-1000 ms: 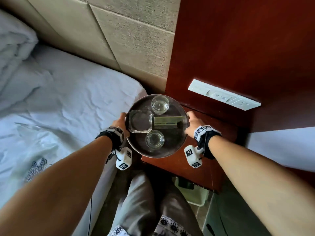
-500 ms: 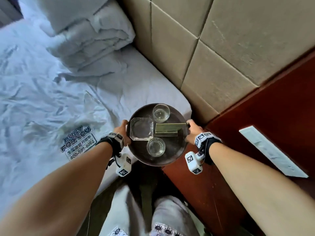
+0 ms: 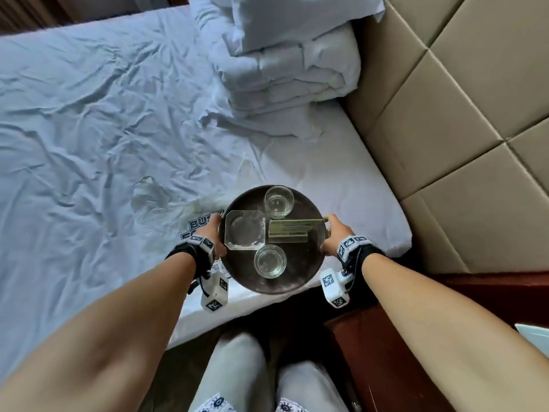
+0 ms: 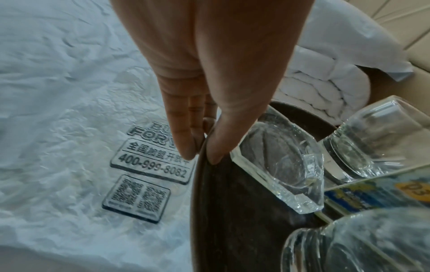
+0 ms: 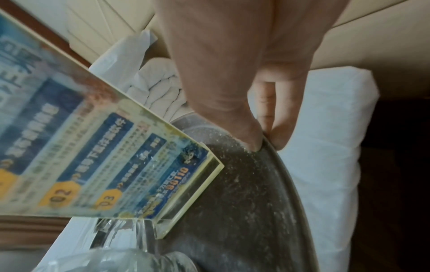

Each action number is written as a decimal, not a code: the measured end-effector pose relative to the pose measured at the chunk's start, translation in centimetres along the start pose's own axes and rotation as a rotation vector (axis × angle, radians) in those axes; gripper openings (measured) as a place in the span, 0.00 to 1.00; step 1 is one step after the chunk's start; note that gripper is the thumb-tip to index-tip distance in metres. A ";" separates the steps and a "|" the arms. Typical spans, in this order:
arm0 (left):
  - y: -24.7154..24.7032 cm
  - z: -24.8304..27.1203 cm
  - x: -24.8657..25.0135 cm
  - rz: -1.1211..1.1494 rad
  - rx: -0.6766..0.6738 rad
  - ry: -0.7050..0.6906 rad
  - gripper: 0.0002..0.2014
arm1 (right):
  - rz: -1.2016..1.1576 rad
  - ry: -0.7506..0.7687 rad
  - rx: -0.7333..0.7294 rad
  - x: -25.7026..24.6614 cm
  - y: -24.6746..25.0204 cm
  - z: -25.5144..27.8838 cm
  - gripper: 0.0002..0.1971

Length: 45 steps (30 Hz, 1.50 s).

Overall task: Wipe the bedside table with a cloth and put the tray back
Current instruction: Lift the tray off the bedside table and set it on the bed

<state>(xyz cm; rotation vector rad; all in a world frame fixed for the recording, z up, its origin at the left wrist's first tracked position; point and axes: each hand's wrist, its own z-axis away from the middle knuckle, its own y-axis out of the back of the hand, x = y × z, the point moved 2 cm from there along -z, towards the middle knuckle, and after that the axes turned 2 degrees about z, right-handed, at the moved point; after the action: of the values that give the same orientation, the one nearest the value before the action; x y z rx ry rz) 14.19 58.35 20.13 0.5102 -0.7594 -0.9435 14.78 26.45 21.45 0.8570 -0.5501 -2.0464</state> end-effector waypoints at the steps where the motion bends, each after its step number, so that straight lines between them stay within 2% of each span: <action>1: 0.4 -0.3 -1.2 0.024 -0.003 0.018 0.39 | 0.025 0.006 -0.013 -1.1 -0.8 -0.9 0.25; 5: 1.0 -1.8 -6.3 0.168 -0.029 0.094 0.40 | 0.094 0.027 -0.046 -5.6 -4.1 -3.8 0.27; 8: 1.0 -3.4 -10.4 0.245 -0.043 0.173 0.36 | 0.121 0.033 -0.086 -8.5 -7.2 -6.5 0.31; 11: 0.3 -4.3 -12.9 0.286 -0.036 0.214 0.33 | 0.144 0.030 -0.102 -9.6 -9.4 -8.2 0.33; 21: -4.2 -9.2 -20.5 0.299 -0.063 0.323 0.29 | 0.242 0.027 -0.167 -11.7 -16.7 -13.9 0.31; 25: -5.8 -11.1 -21.7 0.285 -0.082 0.342 0.28 | 0.276 0.015 -0.175 -11.5 -18.0 -15.5 0.27; 37: -7.5 -14.3 -21.9 0.196 -0.098 0.365 0.26 | 0.285 0.009 -0.218 -10.9 -19.0 -18.3 0.26; 42: -5.9 -14.3 -21.0 0.030 -0.177 0.311 0.25 | 0.357 0.000 -0.245 -11.7 -18.2 -18.0 0.29; 45: -3.8 -13.7 -19.8 -0.095 -0.148 0.229 0.25 | 0.404 0.030 -0.242 -12.6 -16.8 -17.0 0.30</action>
<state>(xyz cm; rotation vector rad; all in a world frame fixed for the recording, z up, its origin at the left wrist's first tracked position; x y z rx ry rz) 15.46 74.38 1.90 0.5173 -0.4587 -1.0011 23.81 45.03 4.00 0.5776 -0.4089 -1.6855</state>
